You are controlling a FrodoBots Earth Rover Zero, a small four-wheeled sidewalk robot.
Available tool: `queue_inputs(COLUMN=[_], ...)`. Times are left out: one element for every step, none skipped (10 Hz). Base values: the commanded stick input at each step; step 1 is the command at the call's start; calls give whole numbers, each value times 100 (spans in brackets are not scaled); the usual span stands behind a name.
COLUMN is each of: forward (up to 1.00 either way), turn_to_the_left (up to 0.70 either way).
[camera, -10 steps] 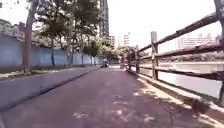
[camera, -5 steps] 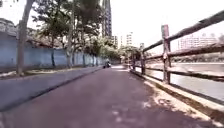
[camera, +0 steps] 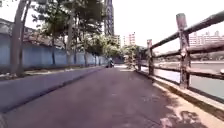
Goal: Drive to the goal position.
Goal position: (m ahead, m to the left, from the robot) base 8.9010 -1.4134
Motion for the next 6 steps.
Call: queue_inputs(forward=[100,100,100,97,93,92], turn_to_the_left=[-26,-33,-12,1,1,1])
